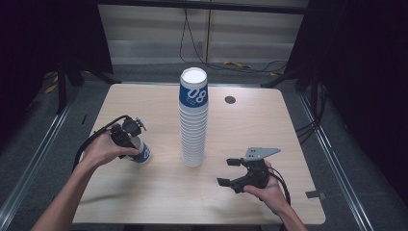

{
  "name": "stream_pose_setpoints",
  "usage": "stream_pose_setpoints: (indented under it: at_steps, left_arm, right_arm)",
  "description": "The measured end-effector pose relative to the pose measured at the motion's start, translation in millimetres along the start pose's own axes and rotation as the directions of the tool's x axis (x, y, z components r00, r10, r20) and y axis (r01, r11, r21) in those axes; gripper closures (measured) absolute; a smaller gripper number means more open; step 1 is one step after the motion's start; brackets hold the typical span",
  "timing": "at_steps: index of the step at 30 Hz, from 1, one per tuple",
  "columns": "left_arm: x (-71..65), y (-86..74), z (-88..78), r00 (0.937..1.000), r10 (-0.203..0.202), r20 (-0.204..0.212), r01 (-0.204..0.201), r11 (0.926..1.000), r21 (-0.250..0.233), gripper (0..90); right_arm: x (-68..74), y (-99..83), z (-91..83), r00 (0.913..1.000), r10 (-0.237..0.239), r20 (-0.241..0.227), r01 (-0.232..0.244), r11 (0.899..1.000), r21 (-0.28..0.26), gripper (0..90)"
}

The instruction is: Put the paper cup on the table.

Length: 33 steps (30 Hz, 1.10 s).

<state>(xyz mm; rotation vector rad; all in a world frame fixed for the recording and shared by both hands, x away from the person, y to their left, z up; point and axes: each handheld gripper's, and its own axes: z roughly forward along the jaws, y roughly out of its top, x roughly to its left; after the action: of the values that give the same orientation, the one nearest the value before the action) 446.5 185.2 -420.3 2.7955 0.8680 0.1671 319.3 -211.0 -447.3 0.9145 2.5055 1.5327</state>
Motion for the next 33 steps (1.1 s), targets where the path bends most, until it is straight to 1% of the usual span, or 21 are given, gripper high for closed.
stream_pose_setpoints:
  at_steps: [2, 4, 5, 6, 7, 8, 9, 11, 13, 15, 16, 17, 18, 19, 20, 21, 25, 26, 28, 31, 33]
  left_arm:
    - [2.0, -0.1, 3.6, 0.9999, -0.004, -0.012, 0.004, 0.9998, -0.021, 13.5]
    - [2.7, -0.9, 4.6, 0.9999, -0.006, -0.011, 0.006, 0.9995, -0.030, 13.3]
    - [4.8, -2.6, 5.9, 0.9999, -0.008, -0.009, 0.007, 0.9988, -0.048, 13.3]
    - [4.8, -2.6, 5.9, 0.9999, -0.008, -0.009, 0.007, 0.9988, -0.048, 13.4]
    - [6.3, -3.8, 6.2, 0.9999, -0.015, -0.004, 0.015, 0.9982, -0.059, 13.4]
    - [8.9, -6.4, 7.9, 0.9990, -0.045, 0.007, 0.045, 0.9948, -0.092, 13.6]
    - [8.9, -6.4, 7.9, 0.9990, -0.045, 0.007, 0.045, 0.9948, -0.092, 13.5]
    - [11.2, -8.6, 9.3, 0.9982, -0.058, 0.014, 0.060, 0.9913, -0.117, 13.5]
    - [12.3, -10.7, 10.5, 0.9980, -0.058, 0.024, 0.061, 0.9884, -0.139, 13.5]
    - [15.1, -13.6, 11.1, 0.9966, -0.075, 0.034, 0.080, 0.9825, -0.168, 13.6]
    - [15.1, -13.6, 11.1, 0.9966, -0.075, 0.034, 0.080, 0.9825, -0.168, 13.6]
    - [16.0, -14.4, 11.5, 0.9951, -0.090, 0.041, 0.096, 0.9799, -0.175, 13.6]
    - [17.3, -16.4, 12.3, 0.9951, -0.088, 0.046, 0.095, 0.9766, -0.193, 13.6]
    - [18.2, -17.3, 12.4, 0.9942, -0.096, 0.049, 0.104, 0.9744, -0.199, 13.5]
    - [18.2, -17.3, 12.4, 0.9942, -0.096, 0.049, 0.104, 0.9744, -0.199, 13.6]
    - [19.5, -19.3, 12.8, 0.9938, -0.106, 0.034, 0.111, 0.9697, -0.218, 13.7]
    - [18.3, -21.1, 15.1, 0.9953, -0.095, 0.019, 0.097, 0.9692, -0.226, 13.5]
    - [18.0, -21.4, 15.3, 0.9952, -0.096, 0.019, 0.098, 0.9678, -0.232, 13.7]
    - [17.5, -22.4, 16.6, 0.9932, -0.113, 0.028, 0.117, 0.9607, -0.252, 13.9]
    - [17.3, -23.9, 18.6, 0.9939, -0.107, 0.027, 0.110, 0.9606, -0.255, 14.8]
    - [16.7, -26.1, 19.6, 0.9952, -0.096, 0.018, 0.097, 0.9614, -0.257, 15.1]
  right_arm:
    - [0.1, -0.4, -0.4, 1.0000, 0.003, 0.000, -0.003, 1.000, 0.001, 14.2]
    - [0.0, -0.5, -0.6, 1.0000, 0.003, 0.000, -0.003, 1.000, 0.001, 14.2]
    - [-0.2, -0.7, -1.0, 1.0000, 0.002, 0.001, -0.002, 1.000, -0.001, 14.2]
    - [-0.2, -0.7, -1.0, 1.0000, 0.002, 0.001, -0.002, 1.000, -0.001, 14.2]
    - [-0.3, -0.7, -1.2, 1.0000, 0.004, 0.002, -0.004, 1.000, -0.001, 14.2]
    - [-0.6, -0.7, -1.3, 1.0000, 0.003, 0.001, -0.003, 1.000, -0.001, 14.2]
    - [-0.6, -0.7, -1.1, 1.0000, 0.005, 0.001, -0.005, 1.000, -0.001, 14.2]
    - [-0.6, -0.6, -1.0, 1.0000, 0.004, 0.001, -0.004, 1.000, 0.001, 14.2]
    - [-0.4, -0.6, -0.5, 1.0000, 0.002, 0.000, -0.002, 1.000, 0.001, 14.3]
    - [-0.6, -0.6, -0.6, 1.0000, 0.005, 0.001, -0.005, 1.000, 0.002, 14.3]
    - [-0.6, -0.6, -0.6, 1.0000, 0.005, 0.001, -0.005, 1.000, 0.002, 14.3]
    - [-0.7, -0.6, -0.7, 1.0000, 0.005, 0.001, -0.005, 1.000, 0.002, 14.3]
    - [-0.7, -0.7, -0.6, 1.0000, 0.005, 0.002, -0.005, 1.000, 0.002, 14.3]
    - [-0.6, -0.7, -0.6, 1.0000, 0.004, 0.002, -0.004, 1.000, 0.002, 14.3]
    - [-0.6, -0.7, -0.6, 1.0000, 0.004, 0.002, -0.004, 1.000, 0.002, 14.3]
    - [-0.5, -0.8, -0.3, 1.0000, 0.004, 0.001, -0.004, 1.000, 0.003, 14.3]
    - [-1.0, -0.8, 0.2, 1.0000, 0.005, 0.000, -0.005, 1.000, 0.004, 14.3]
    - [-0.7, -0.7, 0.3, 1.0000, 0.003, 0.001, -0.003, 1.000, 0.005, 14.3]
    - [-0.7, -0.7, 0.7, 1.0000, 0.004, -0.001, -0.004, 1.000, 0.006, 14.3]
    - [-0.2, -0.7, 0.2, 1.0000, 0.003, -0.001, -0.003, 1.000, 0.004, 14.3]
    - [-0.5, -0.6, -0.9, 1.0000, 0.005, 0.000, -0.005, 1.000, 0.002, 14.3]
